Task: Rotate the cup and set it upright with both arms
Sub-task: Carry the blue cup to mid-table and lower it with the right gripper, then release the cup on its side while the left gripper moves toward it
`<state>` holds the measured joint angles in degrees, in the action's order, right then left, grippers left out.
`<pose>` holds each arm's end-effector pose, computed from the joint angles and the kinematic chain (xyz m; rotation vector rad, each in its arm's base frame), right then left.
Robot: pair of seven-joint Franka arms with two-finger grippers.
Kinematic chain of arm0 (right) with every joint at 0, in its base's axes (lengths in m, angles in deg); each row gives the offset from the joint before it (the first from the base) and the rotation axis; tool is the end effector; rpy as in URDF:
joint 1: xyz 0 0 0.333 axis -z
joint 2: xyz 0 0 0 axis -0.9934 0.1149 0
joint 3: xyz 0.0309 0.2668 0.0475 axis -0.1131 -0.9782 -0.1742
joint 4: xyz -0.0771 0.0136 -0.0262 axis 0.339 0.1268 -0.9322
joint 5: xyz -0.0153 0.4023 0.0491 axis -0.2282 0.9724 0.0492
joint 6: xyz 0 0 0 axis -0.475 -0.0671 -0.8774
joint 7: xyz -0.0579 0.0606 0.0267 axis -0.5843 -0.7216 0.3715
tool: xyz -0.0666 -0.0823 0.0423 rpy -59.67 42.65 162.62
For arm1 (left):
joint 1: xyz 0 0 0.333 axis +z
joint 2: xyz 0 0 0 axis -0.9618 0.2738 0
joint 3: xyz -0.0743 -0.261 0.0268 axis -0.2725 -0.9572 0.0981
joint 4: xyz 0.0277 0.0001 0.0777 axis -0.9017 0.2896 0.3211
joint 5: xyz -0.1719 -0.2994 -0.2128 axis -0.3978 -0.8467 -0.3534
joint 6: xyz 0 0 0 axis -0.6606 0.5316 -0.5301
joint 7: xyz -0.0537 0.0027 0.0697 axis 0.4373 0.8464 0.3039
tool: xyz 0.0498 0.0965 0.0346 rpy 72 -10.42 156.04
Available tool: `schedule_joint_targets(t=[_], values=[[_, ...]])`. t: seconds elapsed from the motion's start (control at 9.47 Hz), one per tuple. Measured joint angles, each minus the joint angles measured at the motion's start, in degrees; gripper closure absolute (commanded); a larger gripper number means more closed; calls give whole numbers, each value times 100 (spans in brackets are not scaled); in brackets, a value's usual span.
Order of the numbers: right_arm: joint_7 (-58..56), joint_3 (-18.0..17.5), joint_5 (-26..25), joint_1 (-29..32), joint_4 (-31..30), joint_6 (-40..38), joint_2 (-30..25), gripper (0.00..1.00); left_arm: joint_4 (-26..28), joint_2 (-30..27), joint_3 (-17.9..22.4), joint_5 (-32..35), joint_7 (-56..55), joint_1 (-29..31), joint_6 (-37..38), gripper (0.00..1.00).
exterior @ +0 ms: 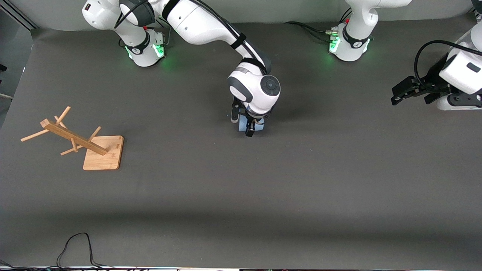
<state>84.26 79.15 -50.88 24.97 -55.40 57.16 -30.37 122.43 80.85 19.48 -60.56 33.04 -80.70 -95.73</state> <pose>0.4315 0.5439 0.1551 1.9586 -2.2109 0.2443 0.5502 -0.0686 0.5737 3.0304 0.1704 0.0023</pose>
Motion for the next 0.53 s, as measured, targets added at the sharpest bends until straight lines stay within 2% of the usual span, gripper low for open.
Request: schedule_joint_targets(t=[0.21,0.53], values=[[-113,44,-9,15,129,-470,-242,0,0,29,6,-196,-510,4,-52,0],[-1075,93,-22,59,191,-1805,-1091,0,-2,51,-188,-228,-1495,-14,-121,0]])
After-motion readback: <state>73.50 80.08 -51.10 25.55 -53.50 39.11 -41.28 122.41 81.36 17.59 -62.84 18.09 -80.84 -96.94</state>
